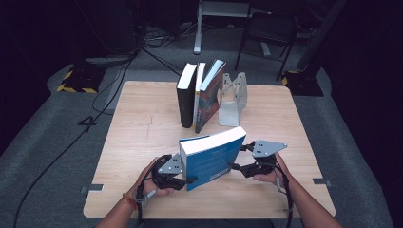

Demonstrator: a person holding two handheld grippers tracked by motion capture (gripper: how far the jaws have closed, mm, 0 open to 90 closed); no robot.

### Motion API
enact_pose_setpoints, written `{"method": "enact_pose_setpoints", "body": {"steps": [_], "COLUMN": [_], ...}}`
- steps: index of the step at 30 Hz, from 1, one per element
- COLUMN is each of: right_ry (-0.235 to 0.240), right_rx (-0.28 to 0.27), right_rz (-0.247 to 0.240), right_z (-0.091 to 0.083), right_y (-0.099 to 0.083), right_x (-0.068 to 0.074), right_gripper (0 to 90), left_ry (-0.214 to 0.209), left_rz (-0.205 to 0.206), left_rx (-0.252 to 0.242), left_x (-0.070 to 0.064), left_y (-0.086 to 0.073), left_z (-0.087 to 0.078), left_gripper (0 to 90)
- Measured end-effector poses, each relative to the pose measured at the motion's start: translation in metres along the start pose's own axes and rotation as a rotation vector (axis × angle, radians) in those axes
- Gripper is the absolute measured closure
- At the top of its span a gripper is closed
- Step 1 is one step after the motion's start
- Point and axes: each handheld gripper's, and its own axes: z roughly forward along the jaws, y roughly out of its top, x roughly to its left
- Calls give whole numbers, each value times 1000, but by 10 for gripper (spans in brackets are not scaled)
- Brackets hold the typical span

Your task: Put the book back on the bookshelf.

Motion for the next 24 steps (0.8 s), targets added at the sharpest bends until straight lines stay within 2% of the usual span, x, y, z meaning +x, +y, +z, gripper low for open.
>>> {"method": "enact_pose_setpoints", "body": {"steps": [2,4,6,8,9,10,12,14,16,18,21,22,23,24], "right_ry": [18,47,34,35,35,47,88,119,120,97,95,108,115,121], "right_rx": [4,16,26,29,29,29,28,40,37,2,-29,-45,-33,-20], "right_rz": [4,-14,-33,-33,-33,-36,-46,-80,-105,-101,-82,-48,-36,-44], "right_z": [3,9,12,10,10,7,1,-5,-9,-14,-18,-21,-22,-23], "right_y": [0,1,2,2,2,2,1,3,5,13,23,32,37,43], "right_x": [0,2,6,6,6,5,5,10,15,19,19,17,16,15], "right_gripper": [311,340,333,382,382,421,481,516,517,501,486,481,479,480], "left_ry": [2,17,34,39,58,65,72,88,83,90,90,91,90,87], "left_rz": [-1,-11,-45,-51,-63,-83,-98,-91,-103,-97,-98,-92,-94,-94], "left_rx": [-2,-4,-15,-22,-37,-72,-118,-146,-165,-168,-175,-175,-176,-175], "left_x": [0,1,3,4,4,5,5,3,3,1,1,2,2,4], "left_y": [0,-1,-3,-3,-2,1,5,9,11,13,16,17,17,19], "left_z": [0,-1,-3,-4,-7,-10,-16,-20,-22,-22,-22,-21,-21,-20], "left_gripper": [567,550,480,447,447,410,398,398,393,395,402,402,403,403]}}
